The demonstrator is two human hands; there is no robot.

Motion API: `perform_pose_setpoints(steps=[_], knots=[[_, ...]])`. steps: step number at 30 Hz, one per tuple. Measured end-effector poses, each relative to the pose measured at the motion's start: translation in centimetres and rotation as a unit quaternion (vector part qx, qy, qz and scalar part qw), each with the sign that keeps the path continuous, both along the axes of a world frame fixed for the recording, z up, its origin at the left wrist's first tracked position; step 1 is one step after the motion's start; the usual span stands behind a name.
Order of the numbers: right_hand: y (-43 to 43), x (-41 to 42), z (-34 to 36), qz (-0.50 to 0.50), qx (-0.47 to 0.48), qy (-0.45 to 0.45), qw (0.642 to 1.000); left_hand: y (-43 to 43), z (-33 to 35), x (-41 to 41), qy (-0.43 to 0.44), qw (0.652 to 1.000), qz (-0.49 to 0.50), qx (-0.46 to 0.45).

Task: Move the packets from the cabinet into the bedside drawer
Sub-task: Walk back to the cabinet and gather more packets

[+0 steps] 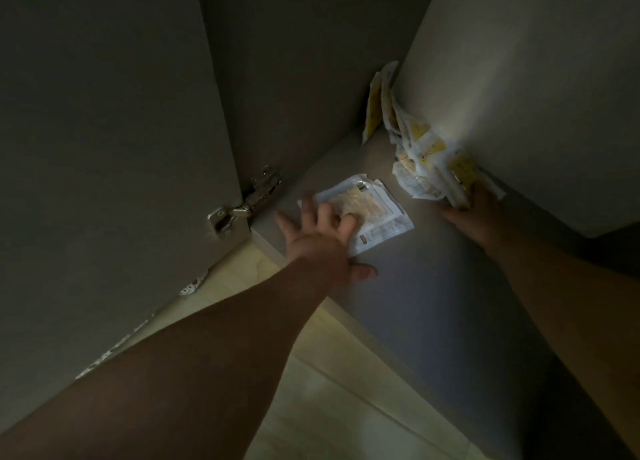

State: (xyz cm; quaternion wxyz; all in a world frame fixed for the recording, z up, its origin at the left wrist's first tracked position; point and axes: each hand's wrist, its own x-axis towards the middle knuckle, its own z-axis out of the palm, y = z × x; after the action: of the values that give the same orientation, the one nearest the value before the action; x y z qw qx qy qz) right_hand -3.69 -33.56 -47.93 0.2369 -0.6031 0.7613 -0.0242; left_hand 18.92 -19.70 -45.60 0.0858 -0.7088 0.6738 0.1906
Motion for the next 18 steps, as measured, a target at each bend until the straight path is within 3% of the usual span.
perform_pose_setpoints(steps=[4,8,11,15,18], knots=[[-0.4,2.0,1.0,0.096,-0.051,0.090,0.990,-2.1,0.4,0.1,-0.070,0.995,-0.057,-0.031],[0.1,2.0,2.4,0.167,-0.040,-0.035,0.985,-3.2,0.1,-0.2,0.042,0.998,-0.055,0.001],[-0.5,2.5,3.3,0.206,-0.057,-0.026,0.977,-3.8,0.6,-0.4,0.067,0.996,-0.059,-0.032],[-2.0,4.2,3.9,0.226,-0.007,0.097,0.969,-4.6,0.8,0.0,0.011,0.995,-0.096,-0.039],[-1.4,5.6,4.2,0.206,0.006,0.069,0.976,-4.2,0.2,0.4,-0.037,0.990,-0.130,-0.028]])
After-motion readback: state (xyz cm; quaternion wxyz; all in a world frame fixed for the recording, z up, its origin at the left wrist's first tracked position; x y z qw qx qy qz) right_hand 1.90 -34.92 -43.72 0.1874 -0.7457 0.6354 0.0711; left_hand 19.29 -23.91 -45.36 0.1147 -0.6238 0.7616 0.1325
